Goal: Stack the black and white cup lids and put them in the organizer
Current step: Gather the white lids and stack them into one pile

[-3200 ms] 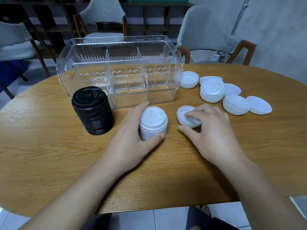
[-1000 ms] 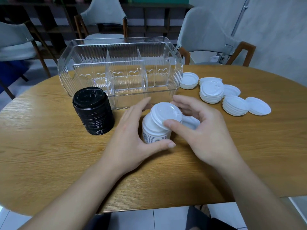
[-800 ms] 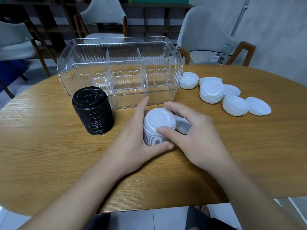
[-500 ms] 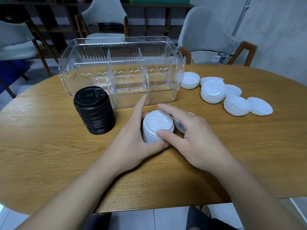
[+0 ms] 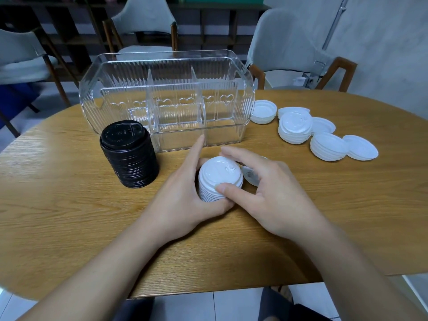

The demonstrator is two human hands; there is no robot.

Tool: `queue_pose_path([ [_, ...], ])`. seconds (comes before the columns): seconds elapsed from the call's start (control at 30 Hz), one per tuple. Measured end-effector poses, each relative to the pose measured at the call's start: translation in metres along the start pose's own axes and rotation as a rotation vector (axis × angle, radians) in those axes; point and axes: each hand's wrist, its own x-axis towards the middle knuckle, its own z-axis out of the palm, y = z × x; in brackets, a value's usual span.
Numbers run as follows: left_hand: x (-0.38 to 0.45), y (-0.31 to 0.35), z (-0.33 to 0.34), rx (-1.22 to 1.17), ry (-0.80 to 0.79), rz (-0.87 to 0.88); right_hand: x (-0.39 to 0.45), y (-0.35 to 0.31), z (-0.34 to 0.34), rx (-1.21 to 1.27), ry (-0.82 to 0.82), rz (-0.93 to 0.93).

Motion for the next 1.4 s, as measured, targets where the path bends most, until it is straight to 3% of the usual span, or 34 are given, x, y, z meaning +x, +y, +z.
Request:
queue_pose_path([
  [0.37,-0.001,0.001,0.0,0.115,0.052,0.034,-0.001,0.003,0.005,0.052,0.052,0.019],
  [0.47,0.001,-0.002,0.0,0.127,0.088,0.041,0.0,0.01,-0.003,0.076,0.143,0.053],
  [0.57,0.001,-0.002,-0.001,0.114,0.099,0.016,0.002,0.023,-0.012,-0.08,0.22,0.1],
  [0.8,0.001,0.001,0.0,0.055,0.143,-0.001,0.003,0.034,-0.003,-0.385,0.101,0.116],
  [1.03,0.001,0.0,-0.001,0.044,0.151,0.001,0.006,0.032,0.004,-0.456,0.181,0.081],
  [1.27,0.001,0.001,-0.001,0.046,0.131,0.004,0.004,0.028,-0.004,-0.212,0.31,0.12],
  [1.4,0.0,0.003,-0.002,0.037,0.119,0.009,0.003,0.015,-0.011,0.243,0.47,0.154],
])
